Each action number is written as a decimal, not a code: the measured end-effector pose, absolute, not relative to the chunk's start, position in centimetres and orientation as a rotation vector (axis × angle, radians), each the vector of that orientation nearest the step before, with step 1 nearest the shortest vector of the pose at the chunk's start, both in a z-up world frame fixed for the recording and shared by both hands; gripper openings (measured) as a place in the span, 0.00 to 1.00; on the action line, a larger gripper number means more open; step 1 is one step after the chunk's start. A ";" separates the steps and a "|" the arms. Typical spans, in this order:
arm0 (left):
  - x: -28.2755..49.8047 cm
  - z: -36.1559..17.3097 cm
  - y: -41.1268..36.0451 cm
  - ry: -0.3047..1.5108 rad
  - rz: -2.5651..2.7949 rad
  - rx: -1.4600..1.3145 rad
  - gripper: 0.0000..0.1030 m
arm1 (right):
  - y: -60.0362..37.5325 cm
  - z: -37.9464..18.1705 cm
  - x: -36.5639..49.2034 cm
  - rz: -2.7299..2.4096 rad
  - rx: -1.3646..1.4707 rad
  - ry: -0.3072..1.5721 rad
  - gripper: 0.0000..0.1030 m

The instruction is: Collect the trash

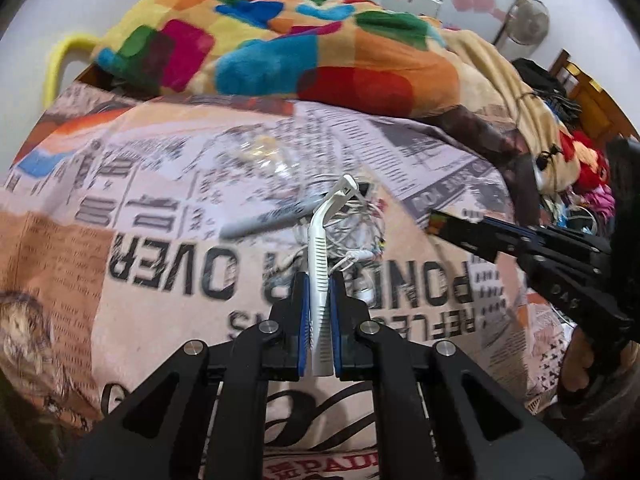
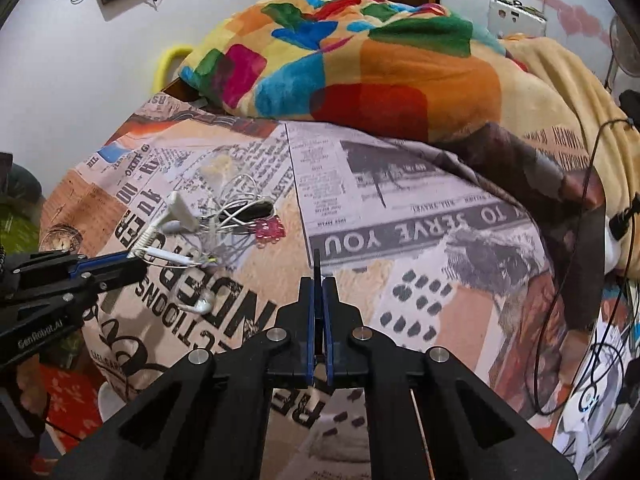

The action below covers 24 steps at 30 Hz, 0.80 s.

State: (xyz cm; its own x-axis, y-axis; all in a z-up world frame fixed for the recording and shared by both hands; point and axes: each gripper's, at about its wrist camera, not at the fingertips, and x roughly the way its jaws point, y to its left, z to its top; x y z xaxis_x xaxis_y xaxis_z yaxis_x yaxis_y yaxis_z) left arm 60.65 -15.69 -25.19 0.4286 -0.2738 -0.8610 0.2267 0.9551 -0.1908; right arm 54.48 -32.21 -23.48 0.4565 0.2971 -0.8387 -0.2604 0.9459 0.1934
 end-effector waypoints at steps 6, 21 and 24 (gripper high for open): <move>60.1 -27.1 -13.4 1.110 -0.226 -0.069 0.08 | -32.3 -24.8 53.1 0.362 0.038 1.102 0.04; 60.3 -29.2 -11.0 1.148 -0.160 -0.069 0.09 | -31.3 -26.0 52.4 0.351 -0.042 1.103 0.05; 60.3 -29.7 -11.1 1.143 -0.162 -0.081 0.09 | -31.0 -26.3 53.0 0.349 -0.037 1.110 0.09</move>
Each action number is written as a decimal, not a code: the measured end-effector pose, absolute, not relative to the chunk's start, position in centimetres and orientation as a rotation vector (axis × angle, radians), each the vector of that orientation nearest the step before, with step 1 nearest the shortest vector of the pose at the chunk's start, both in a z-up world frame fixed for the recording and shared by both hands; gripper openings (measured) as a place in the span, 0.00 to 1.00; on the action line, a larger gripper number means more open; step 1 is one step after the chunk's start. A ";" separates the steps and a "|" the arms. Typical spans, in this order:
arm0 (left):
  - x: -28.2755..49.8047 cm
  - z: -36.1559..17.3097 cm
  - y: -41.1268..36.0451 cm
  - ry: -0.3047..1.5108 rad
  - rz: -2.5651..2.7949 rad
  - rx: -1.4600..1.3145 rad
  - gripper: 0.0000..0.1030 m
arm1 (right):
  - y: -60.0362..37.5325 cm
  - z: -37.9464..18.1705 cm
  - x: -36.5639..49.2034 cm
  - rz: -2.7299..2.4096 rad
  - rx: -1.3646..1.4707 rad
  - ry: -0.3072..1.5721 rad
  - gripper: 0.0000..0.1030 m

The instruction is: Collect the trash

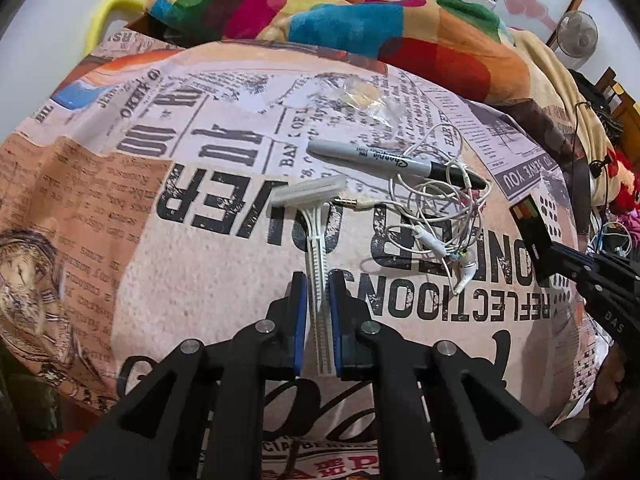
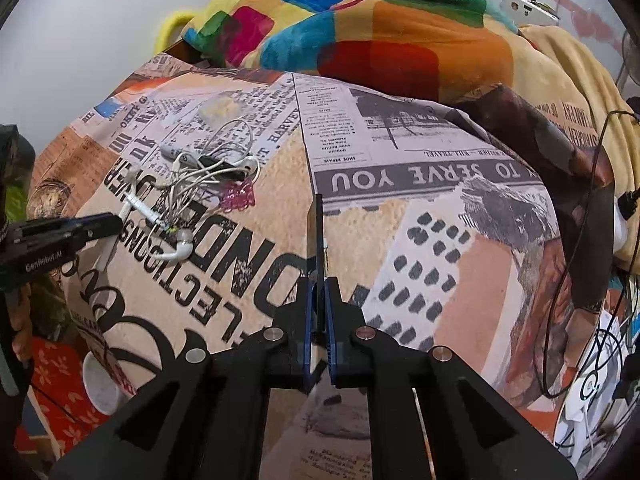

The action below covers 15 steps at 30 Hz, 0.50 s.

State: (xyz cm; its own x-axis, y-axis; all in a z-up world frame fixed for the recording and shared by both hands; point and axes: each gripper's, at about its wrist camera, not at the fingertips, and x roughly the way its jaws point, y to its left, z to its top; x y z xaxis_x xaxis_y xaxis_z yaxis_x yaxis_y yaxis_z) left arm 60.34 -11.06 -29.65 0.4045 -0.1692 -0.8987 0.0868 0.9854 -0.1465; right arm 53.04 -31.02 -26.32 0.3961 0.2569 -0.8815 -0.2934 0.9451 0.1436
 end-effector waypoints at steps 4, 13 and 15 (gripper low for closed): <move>60.4 -29.7 -11.6 1.125 -0.159 -0.053 0.09 | -30.9 -26.9 53.4 0.350 -0.026 1.125 0.18; 60.4 -29.8 -12.0 1.103 -0.141 -0.037 0.08 | -28.4 -27.1 52.5 0.319 -0.184 1.060 0.28; 60.4 -29.7 -11.7 1.108 -0.141 -0.060 0.07 | -28.3 -27.1 52.5 0.324 -0.169 1.059 0.21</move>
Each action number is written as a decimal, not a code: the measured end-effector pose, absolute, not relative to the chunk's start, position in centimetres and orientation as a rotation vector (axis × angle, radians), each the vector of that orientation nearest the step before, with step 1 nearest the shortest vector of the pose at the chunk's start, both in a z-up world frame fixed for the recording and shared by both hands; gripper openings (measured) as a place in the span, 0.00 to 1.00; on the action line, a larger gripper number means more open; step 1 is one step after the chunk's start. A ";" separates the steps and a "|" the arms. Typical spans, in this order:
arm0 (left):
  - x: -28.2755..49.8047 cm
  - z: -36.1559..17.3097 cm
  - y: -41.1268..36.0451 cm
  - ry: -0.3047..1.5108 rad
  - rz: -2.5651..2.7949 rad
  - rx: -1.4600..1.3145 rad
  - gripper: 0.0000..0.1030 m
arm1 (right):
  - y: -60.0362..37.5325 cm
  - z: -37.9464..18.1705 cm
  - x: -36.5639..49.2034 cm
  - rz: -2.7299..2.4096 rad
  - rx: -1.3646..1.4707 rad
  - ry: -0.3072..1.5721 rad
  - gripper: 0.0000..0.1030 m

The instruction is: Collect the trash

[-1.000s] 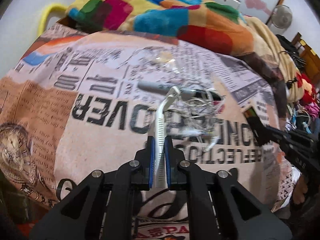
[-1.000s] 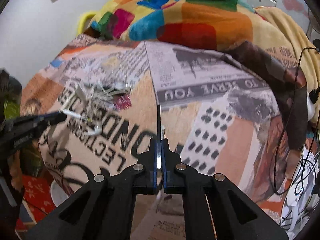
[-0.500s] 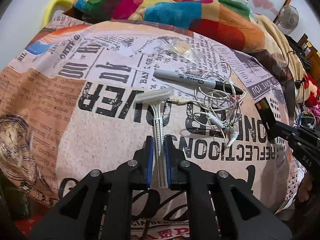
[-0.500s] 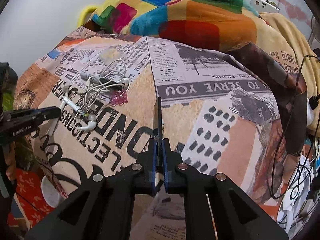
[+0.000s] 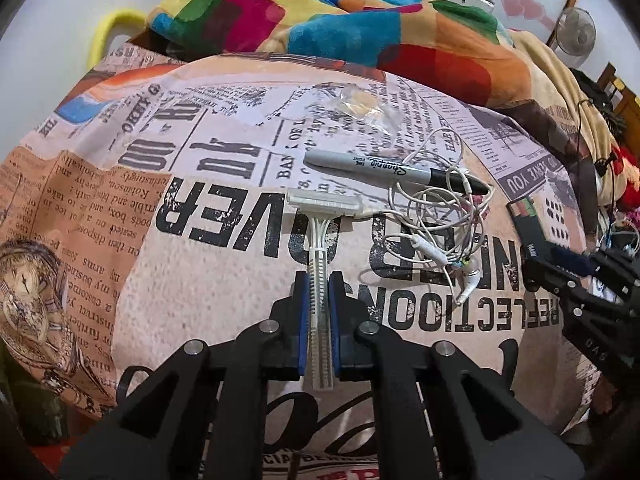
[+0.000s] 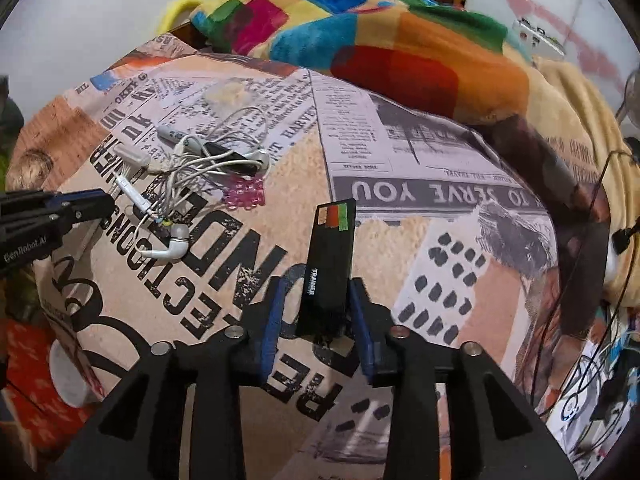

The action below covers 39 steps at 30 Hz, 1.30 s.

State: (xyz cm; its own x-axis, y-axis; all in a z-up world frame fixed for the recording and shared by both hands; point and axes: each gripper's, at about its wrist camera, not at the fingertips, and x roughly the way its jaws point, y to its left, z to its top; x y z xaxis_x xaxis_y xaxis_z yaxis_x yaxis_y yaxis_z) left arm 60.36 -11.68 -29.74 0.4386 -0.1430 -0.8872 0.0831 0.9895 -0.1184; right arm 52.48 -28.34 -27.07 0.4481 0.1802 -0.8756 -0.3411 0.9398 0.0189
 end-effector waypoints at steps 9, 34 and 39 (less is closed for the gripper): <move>58.2 -25.3 -10.5 1.037 -0.149 -0.102 0.07 | -29.0 -25.1 52.0 0.358 -0.026 1.077 0.20; 41.4 -6.1 -3.3 0.711 -0.031 -0.161 0.07 | -21.7 -5.0 40.4 0.550 -0.064 0.704 0.19; 37.1 -4.8 -0.3 0.678 0.028 -0.178 0.07 | -19.0 -3.5 37.5 0.622 -0.081 0.669 0.19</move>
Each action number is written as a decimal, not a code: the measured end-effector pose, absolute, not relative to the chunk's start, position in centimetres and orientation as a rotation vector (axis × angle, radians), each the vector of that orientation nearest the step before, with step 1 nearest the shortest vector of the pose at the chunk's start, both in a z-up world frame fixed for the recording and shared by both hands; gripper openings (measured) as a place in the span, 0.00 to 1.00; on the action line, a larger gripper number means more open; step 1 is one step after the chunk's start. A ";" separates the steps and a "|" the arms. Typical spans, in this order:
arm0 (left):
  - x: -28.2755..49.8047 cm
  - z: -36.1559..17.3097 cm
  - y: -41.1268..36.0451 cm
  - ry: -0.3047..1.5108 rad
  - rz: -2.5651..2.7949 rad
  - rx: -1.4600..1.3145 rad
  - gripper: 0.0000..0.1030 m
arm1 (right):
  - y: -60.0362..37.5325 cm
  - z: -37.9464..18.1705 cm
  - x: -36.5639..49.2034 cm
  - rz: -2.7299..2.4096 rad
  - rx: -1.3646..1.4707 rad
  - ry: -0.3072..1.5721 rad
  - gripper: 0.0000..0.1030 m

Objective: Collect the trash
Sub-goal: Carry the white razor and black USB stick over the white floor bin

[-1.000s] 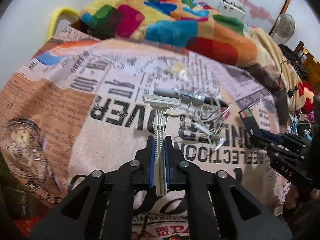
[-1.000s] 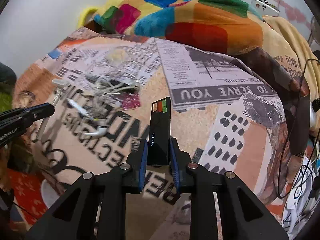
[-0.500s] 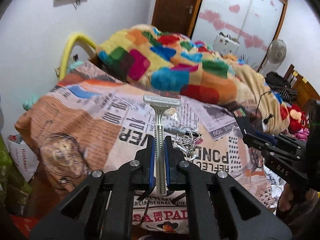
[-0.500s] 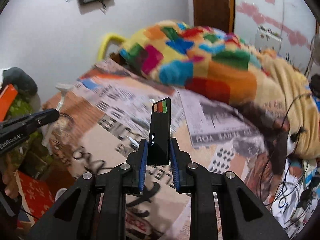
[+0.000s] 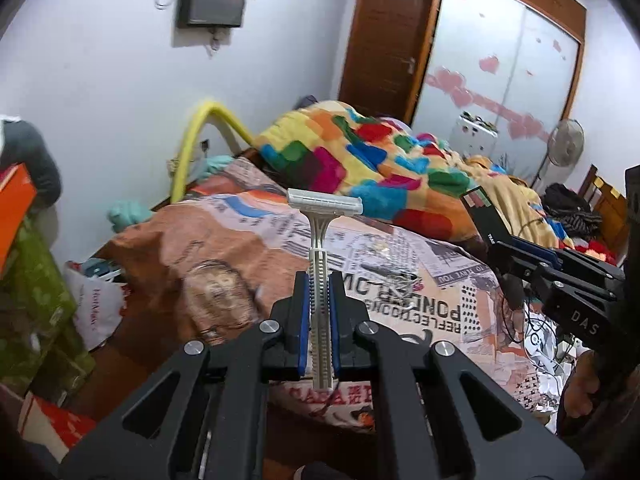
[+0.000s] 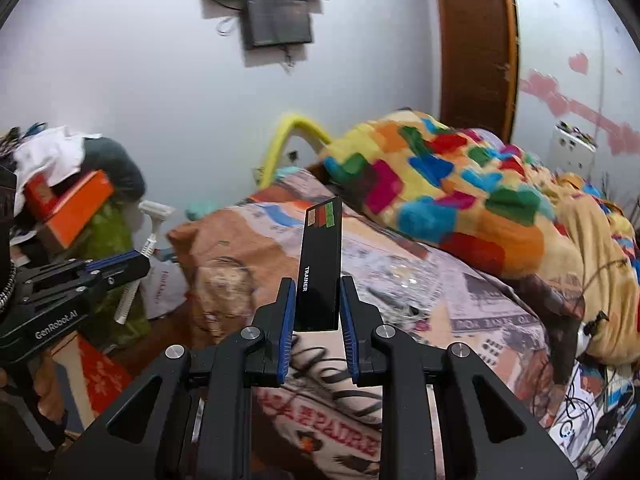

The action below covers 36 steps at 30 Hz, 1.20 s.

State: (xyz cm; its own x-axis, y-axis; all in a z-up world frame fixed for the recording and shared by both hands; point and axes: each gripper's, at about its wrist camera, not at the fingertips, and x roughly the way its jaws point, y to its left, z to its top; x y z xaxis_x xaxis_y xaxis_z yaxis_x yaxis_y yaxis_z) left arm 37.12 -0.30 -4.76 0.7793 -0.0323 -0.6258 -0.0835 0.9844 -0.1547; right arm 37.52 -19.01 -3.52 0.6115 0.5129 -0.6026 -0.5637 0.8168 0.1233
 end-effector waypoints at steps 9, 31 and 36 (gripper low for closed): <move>29.6 -4.5 5.8 0.658 0.140 -0.221 0.07 | -13.0 -3.6 32.6 0.761 -0.139 0.673 0.04; 20.0 -18.5 17.2 0.963 0.358 -0.418 0.07 | 1.3 -11.8 24.5 1.138 -0.361 0.934 0.03; 19.6 -22.8 18.8 1.053 0.371 -0.491 0.07 | 4.3 -15.4 24.2 1.173 -0.404 1.066 0.06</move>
State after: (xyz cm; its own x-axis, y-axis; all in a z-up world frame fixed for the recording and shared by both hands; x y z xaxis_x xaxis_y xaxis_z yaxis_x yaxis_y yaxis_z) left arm 19.57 18.81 -22.81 0.4498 0.0580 -0.8912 -0.5139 0.8329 -0.2052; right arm 24.16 4.32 -15.40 0.0004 0.5442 -0.8390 -0.8870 0.3877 0.2510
